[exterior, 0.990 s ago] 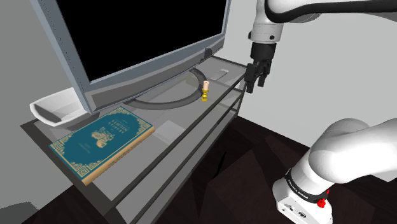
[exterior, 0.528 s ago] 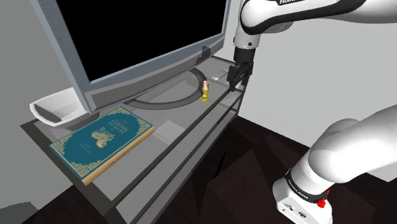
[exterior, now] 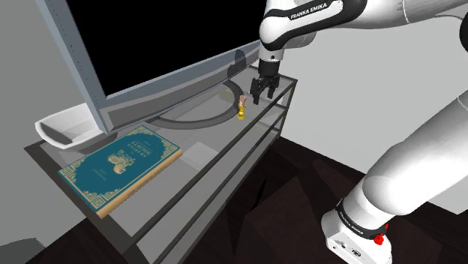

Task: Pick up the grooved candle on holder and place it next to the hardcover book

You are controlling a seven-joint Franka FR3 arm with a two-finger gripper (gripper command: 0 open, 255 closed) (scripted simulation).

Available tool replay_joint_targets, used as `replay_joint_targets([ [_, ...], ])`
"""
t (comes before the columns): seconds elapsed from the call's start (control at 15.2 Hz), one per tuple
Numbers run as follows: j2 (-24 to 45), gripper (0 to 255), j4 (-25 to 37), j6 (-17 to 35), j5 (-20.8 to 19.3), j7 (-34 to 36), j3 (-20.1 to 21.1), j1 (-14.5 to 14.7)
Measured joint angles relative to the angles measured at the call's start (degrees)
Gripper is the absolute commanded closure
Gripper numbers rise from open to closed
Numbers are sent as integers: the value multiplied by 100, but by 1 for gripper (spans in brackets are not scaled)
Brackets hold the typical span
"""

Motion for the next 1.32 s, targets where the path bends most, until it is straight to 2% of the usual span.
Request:
replay_joint_targets([
  [0.46, 1370, 0, 1120, 544, -24, 31, -35, -40],
  [0.86, 2531, 0, 2313, 734, -26, 42, -75, -90],
  [1.32, 2831, 0, 2217, 1155, -11, 30, -73, -93],
])
